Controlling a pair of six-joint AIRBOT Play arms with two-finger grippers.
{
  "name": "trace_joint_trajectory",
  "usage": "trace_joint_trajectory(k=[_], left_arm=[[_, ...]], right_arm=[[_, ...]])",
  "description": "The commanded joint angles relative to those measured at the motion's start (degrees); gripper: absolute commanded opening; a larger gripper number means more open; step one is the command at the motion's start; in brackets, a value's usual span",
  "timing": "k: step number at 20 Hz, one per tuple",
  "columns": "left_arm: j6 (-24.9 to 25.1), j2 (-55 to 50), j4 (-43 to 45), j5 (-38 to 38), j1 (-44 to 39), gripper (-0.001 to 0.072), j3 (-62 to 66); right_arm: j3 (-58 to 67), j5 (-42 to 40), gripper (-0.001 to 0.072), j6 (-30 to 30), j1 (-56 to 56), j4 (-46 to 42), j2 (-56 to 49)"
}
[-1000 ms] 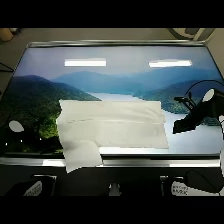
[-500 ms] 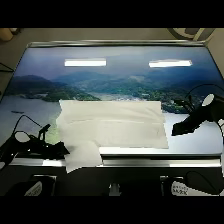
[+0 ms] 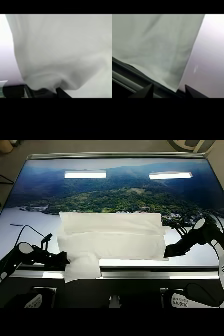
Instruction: Fold the shirts.
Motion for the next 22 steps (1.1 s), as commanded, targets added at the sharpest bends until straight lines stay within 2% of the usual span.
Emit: trace_joint_trajectory(k=[1, 4, 5, 6, 7, 11, 15, 18, 22], left_arm=[[0.1, 0.3, -0.3, -0.2, -0.1, 0.0025, 0.9], [0.1, 0.4, -0.3, -0.1, -0.1, 0.0025, 1.6], [0.1, 0.4, -0.3, -0.1, -0.1, 0.0025, 1.8], [0.1, 0.4, -0.3, 0.1, -0.1, 0.0026, 2.1], [0.1, 0.4, -0.3, 0.6, -0.1, 0.0025, 2.2], [1.8, 1.7, -0.3, 0.9, -0.1, 0.0024, 4.6], [1.1, 5.9, 0.0, 0.9, 0.0, 0.0023, 14.4], [0.4, 2.6, 0.4, 1.9, 0.0, 0.0023, 20.5], [0.4, -6.3, 0.3, 9.6, 0.0, 0.0023, 27.0]], right_arm=[[-2.4, -2.8, 0.0419, 0.0, 0.0, 1.8, 0.0], [-2.9, -3.8, 0.036, 1.4, 0.0, 3.3, 0.0], [-3.1, -4.0, 0.0301, 1.5, 0.0, 3.5, 0.0], [-3.2, -3.9, 0.02, 1.5, 0.0, 3.4, 0.0], [-3.2, -3.9, 0.0026, 1.4, 0.0, 3.4, 0.0], [0.0, -2.6, 0.0021, -2.1, 0.0, 4.0, 1.0], [9.8, -4.8, 0.0021, -2.9, 0.0, 10.6, 5.0], [17.0, -8.9, 0.0021, -2.7, 0.0, 12.2, 4.3], [23.4, -15.6, 0.0021, -2.8, 3.7, 13.0, -3.0]])
